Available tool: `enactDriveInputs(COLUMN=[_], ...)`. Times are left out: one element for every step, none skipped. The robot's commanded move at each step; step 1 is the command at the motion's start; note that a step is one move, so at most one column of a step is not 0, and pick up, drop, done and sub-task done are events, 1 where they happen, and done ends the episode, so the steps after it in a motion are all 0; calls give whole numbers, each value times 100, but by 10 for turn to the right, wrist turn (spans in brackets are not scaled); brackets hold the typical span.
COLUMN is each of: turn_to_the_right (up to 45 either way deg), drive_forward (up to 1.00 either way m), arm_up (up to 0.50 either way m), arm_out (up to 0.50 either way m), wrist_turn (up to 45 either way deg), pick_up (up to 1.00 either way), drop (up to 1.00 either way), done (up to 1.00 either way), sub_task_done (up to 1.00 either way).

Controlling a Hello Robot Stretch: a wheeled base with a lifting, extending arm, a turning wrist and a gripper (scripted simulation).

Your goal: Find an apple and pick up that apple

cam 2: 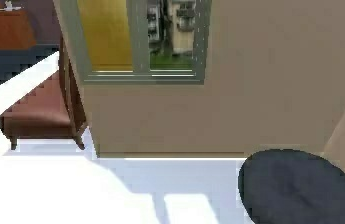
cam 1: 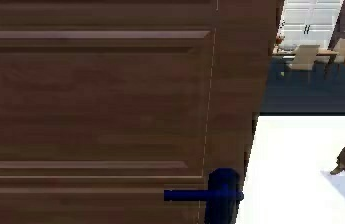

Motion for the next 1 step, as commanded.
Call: enactDriveInputs(turn_to_the_right=[450], drive_forward=[0], arm_up=[0], arm_out=[0], wrist_turn=[0], pick_up=[0], drop=[0], done=[0], sub_task_done=[0])
